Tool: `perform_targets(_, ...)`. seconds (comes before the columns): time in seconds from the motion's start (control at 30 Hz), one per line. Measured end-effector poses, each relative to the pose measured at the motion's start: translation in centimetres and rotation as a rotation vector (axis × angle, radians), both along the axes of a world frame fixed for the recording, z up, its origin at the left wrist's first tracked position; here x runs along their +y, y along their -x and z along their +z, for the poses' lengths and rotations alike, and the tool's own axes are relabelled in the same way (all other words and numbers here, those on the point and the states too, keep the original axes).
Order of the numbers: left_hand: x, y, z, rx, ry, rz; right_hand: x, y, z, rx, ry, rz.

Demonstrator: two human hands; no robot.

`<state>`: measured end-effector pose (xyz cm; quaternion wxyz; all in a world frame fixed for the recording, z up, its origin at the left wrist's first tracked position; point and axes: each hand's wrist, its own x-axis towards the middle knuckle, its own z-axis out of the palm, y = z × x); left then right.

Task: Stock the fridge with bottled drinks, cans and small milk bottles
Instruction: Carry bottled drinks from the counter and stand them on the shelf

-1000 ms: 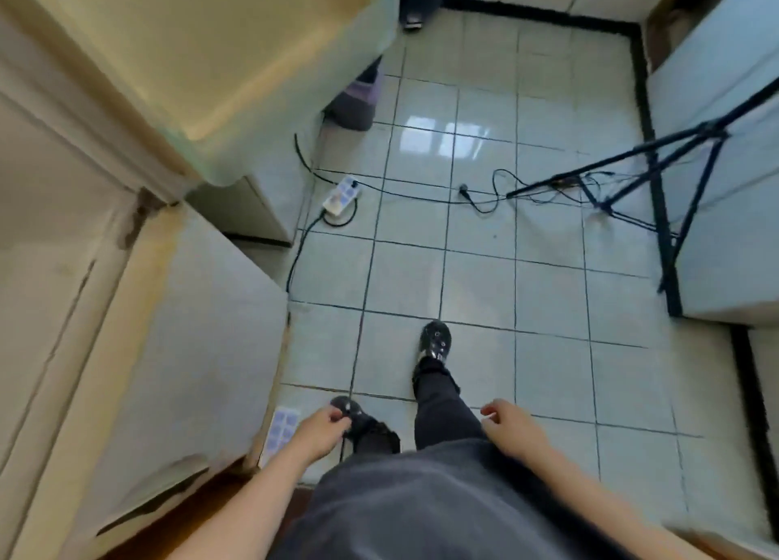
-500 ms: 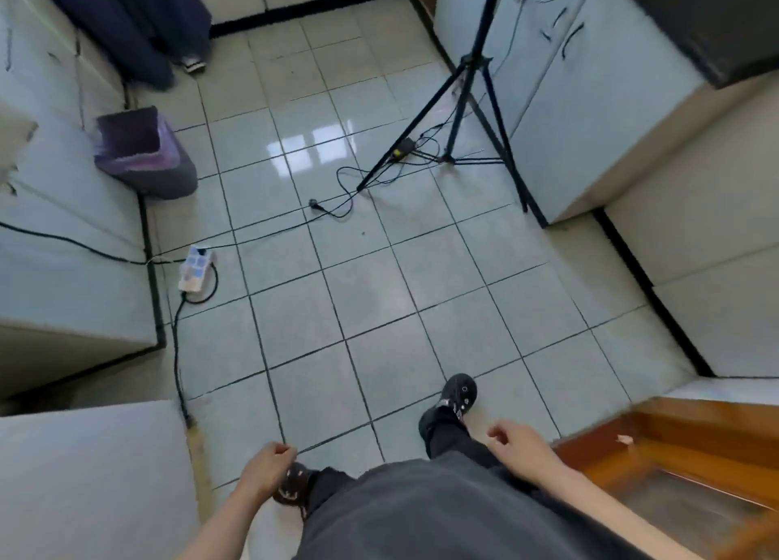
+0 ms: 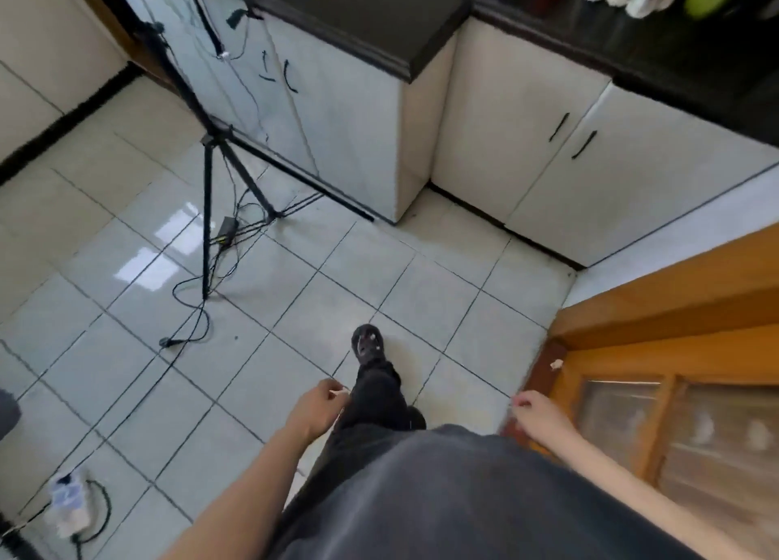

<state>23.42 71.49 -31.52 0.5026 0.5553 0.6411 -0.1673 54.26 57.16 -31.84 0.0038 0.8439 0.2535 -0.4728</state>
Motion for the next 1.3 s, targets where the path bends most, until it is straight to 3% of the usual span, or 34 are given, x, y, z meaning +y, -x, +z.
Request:
perform_targets(0.2, 9.3, -4.9, -3.5, 0.047, 0.116, -0.264, -0.1, -1.5, -2.3, 0.131, 0.125, -0.134)
perform_targets(0.43, 26.4, -12.7, -3.3, 0.045, 0.060, -0.398, 8.5, -6.7, -0.9, 0.103, 0.179, -0.394)
perform_targets(0.67, 40.8, -21.1, -1.5, -0.062, -0.021, -0.331, 25.6, -10.4, 3.8, 0.002, -0.092, -0.294)
perform_targets(0.8, 43.6, -25.0, -0.6, -0.090, -0.015, -0.337, 32.2, -12.9, 4.9, -0.033, -0.203, -0.289)
perform_targets(1.0, 42.4, -29.7, 1.2, -0.190, 0.071, -0.314, 35.4, -16.5, 3.3, 0.050, -0.182, -0.300)
perform_targets(1.3, 45.1, -46.7, 5.5, -0.410, -0.040, -0.269, 37.6, -32.2, 4.2, 0.002, -0.326, -0.482)
